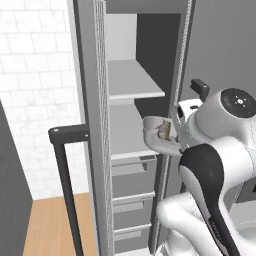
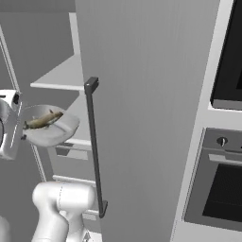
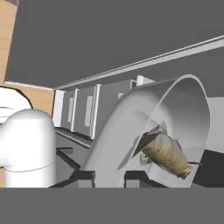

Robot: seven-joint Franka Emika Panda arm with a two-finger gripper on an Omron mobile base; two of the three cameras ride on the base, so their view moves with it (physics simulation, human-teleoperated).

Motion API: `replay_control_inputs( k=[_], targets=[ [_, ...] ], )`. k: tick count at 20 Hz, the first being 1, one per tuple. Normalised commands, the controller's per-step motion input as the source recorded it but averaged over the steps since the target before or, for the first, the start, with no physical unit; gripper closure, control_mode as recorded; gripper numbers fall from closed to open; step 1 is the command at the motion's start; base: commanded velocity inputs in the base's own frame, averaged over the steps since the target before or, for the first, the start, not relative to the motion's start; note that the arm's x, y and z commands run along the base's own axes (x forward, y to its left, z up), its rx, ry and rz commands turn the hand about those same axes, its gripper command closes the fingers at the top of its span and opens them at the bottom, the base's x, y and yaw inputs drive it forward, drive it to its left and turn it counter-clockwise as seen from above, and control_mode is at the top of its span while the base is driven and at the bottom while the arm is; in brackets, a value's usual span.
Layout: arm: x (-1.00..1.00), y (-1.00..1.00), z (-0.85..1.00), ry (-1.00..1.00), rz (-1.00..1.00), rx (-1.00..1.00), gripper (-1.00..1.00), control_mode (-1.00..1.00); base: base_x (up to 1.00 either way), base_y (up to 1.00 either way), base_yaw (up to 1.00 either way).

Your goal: Take the meat container that has the fish and place it on the second highest rack of the freezer. Then take the vegetable container that has the carrot and lime and place it on the highest rack of the freezer.

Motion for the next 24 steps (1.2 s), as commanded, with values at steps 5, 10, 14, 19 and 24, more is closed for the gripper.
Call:
replay_control_inputs(
  k=[5, 10, 14, 19, 24],
  targets=[
    [0.27, 0.06, -0.07, 0.04, 0.5, -0.01, 1.0, -1.0, 0.0, 0.0, 0.0],
    [0.15, 0.17, -0.62, -0.01, 0.16, -0.12, 1.0, -1.0, 0.0, 0.0, 0.0],
    [0.44, 0.05, -0.56, -0.06, 0.0, -0.13, 1.0, -1.0, 0.0, 0.0, 0.0],
    [0.76, 0.0, -0.25, -0.08, 0.0, -0.04, 1.0, -1.0, 0.0, 0.0, 0.0],
    [0.9, 0.0, -0.46, -0.06, 0.0, -0.05, 1.0, -1.0, 0.0, 0.0, 0.0]
  ],
)
